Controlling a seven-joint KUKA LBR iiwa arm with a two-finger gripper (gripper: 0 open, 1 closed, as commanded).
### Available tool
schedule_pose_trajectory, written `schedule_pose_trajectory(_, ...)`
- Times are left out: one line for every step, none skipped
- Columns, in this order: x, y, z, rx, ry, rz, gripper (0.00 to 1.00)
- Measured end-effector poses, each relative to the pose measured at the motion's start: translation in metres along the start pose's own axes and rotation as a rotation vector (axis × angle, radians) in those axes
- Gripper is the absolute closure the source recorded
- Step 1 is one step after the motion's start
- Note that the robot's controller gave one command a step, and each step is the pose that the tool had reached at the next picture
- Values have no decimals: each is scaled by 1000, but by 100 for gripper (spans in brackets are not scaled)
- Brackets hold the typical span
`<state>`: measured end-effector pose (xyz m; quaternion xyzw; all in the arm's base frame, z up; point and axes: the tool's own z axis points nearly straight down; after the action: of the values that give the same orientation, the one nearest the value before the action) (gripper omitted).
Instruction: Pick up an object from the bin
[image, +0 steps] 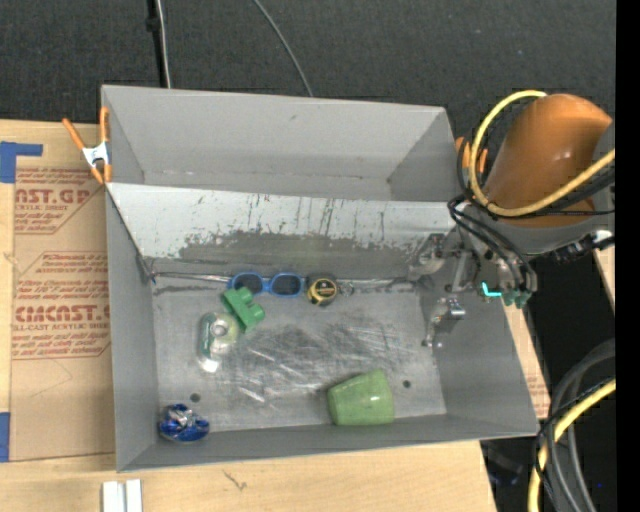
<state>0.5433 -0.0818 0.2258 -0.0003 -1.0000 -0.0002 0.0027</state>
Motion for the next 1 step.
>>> schedule_pose_trajectory(62, 34, 94, -2, 0, -492, 0)
